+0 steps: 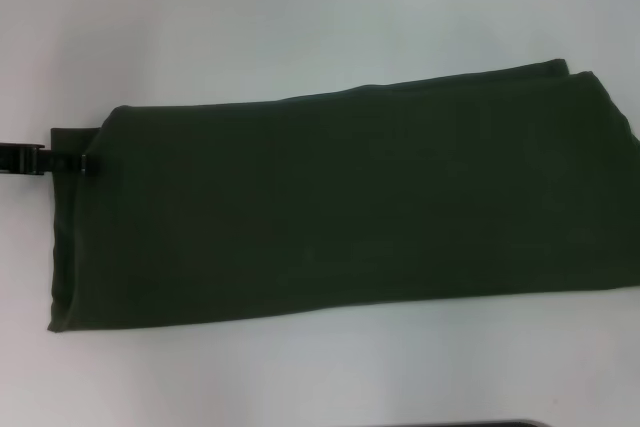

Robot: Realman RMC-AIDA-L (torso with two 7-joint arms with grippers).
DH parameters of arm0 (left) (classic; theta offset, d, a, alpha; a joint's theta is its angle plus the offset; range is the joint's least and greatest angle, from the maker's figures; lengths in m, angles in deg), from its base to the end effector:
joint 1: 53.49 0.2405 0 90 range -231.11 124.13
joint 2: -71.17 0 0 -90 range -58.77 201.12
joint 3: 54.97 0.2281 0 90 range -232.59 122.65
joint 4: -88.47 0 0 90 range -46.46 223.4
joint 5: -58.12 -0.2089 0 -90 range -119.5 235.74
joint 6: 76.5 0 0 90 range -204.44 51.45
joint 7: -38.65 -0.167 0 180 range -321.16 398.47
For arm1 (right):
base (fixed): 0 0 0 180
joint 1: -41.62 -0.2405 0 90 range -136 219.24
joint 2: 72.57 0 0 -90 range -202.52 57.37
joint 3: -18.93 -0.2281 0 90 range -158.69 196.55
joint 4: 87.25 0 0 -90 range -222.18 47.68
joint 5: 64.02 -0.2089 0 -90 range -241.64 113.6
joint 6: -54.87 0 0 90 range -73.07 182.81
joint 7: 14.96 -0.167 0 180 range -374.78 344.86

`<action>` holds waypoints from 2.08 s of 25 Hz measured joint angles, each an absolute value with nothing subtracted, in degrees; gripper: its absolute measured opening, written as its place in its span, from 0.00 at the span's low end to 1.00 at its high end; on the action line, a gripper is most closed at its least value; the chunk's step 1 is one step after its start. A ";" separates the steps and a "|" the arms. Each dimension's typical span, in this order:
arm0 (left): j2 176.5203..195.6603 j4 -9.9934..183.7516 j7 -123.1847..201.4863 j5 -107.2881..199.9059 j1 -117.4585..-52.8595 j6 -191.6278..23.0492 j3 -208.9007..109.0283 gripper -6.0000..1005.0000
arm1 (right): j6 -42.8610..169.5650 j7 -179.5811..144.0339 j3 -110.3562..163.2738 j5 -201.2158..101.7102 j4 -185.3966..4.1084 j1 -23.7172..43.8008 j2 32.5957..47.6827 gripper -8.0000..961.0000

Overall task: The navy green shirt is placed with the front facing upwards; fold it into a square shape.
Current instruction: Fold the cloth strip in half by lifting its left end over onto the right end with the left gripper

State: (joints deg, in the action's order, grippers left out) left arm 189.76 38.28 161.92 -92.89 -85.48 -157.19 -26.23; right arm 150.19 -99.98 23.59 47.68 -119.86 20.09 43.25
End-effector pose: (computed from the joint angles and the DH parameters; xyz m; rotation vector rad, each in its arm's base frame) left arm -0.3211 0.3336 0.0408 -2.2234 -1.5119 -0.0574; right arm 0.3132 0.2937 0.0915 -1.9995 1.0071 1.1170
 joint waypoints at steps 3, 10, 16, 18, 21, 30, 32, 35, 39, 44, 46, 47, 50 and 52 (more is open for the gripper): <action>189.82 38.27 161.64 -92.62 -85.44 -157.48 -26.17 0.87 | 150.22 -99.98 23.59 47.68 -119.86 19.96 43.25 0.94; 189.82 38.24 161.51 -92.82 -85.70 -158.26 -25.79 0.93 | 150.35 -100.01 23.59 47.68 -119.86 19.89 43.25 0.94; 189.80 38.22 161.04 -92.61 -85.94 -159.69 -25.51 0.92 | 150.34 -100.01 23.59 47.69 -119.86 19.91 43.25 0.94; 189.77 38.28 160.93 -92.60 -86.15 -159.89 -25.45 0.92 | 150.32 -100.00 23.59 47.69 -119.86 19.91 43.25 0.94; 189.83 38.33 160.63 -92.60 -86.44 -160.26 -25.41 0.91 | 150.29 -99.97 23.59 47.69 -119.86 19.91 43.25 0.94; 190.05 38.24 160.14 -92.60 -87.04 -160.73 -25.16 0.90 | 150.08 -99.98 23.59 47.69 -119.86 19.83 43.25 0.94; 190.09 38.16 160.11 -92.60 -87.11 -160.72 -24.91 0.90 | 150.05 -99.98 23.59 47.69 -119.86 19.79 43.25 0.94; 190.14 38.14 160.11 -92.60 -87.20 -160.70 -24.83 0.89 | 150.01 -99.98 23.59 47.69 -119.86 19.75 43.25 0.94; 190.19 38.14 160.11 -92.60 -87.34 -160.64 -24.82 0.89 | 149.87 -99.95 23.59 47.69 -119.86 19.73 43.25 0.94; 190.19 38.14 160.11 -92.61 -87.55 -160.44 -24.82 0.88 | 149.78 -99.95 23.59 47.69 -119.86 19.73 43.25 0.94; 190.18 38.10 160.11 -92.60 -87.87 -160.67 -24.82 0.88 | 149.78 -99.95 23.59 47.69 -119.86 19.73 43.25 0.94; 190.18 38.10 160.11 -92.60 -87.95 -160.71 -24.82 0.88 | 149.78 -99.95 23.59 47.69 -119.86 19.73 43.24 0.94; 190.18 38.05 160.11 -92.59 -88.03 -160.64 -24.81 0.87 | 149.78 -99.91 23.59 47.69 -119.85 19.73 43.25 0.94; 190.14 37.84 160.11 -92.59 -88.03 -160.30 -24.59 0.87 | 149.78 -99.86 23.59 47.69 -119.67 19.73 43.24 0.94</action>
